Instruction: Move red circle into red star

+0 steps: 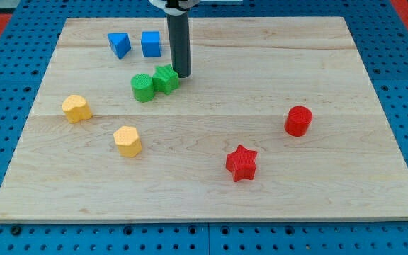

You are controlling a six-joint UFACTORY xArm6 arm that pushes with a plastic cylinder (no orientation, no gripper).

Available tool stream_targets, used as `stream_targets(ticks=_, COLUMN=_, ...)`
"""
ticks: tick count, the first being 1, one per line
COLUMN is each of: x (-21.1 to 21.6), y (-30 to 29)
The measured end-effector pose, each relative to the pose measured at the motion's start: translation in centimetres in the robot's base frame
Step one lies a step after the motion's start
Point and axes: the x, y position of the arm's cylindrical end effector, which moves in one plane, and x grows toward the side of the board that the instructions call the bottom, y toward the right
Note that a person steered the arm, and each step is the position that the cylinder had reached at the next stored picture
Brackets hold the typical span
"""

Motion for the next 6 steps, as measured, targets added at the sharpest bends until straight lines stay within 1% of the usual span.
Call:
stream_targets(ticks=1, x=0.0, y=8.7)
stream_targets(ticks=2, x=1.2, y=17.2)
stream_targets(ticks=3, x=6.6, y=20.0)
stream_targets(ticks=4, x=11.4, y=18.6)
stream_targets(ticks=5, x=14.8, y=14.4)
stream_targets(ticks=6, x=16.0, y=17.3)
